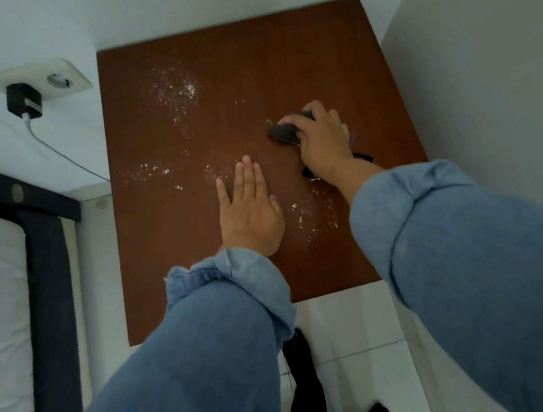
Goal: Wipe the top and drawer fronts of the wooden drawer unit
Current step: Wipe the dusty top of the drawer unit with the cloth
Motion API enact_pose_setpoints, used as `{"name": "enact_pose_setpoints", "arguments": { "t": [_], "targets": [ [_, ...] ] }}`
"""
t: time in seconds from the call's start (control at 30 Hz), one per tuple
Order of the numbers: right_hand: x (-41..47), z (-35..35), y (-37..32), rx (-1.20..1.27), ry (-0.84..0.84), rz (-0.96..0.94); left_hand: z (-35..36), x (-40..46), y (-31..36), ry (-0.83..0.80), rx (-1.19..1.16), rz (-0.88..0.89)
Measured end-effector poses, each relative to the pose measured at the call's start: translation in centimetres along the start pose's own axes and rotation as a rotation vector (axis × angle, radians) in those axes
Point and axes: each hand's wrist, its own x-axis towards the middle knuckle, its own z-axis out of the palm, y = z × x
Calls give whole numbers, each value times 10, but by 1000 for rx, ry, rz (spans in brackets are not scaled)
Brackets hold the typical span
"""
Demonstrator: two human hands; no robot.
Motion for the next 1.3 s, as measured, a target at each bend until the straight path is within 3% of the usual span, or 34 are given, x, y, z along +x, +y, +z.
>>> {"name": "enact_pose_setpoints", "arguments": {
  "t": [0.27, 0.97, 1.3],
  "targets": [
    [-11, -1, -1, -9, -7, -16, 6, -4, -3, -2, -34, 2],
    [-233, -6, 36, 28, -60, -134, 16, -22, 11, 140, 2, -61],
    [-216, -54, 46, 182, -383, -88, 13, -24, 15, 118, 0, -57]
  ]
}}
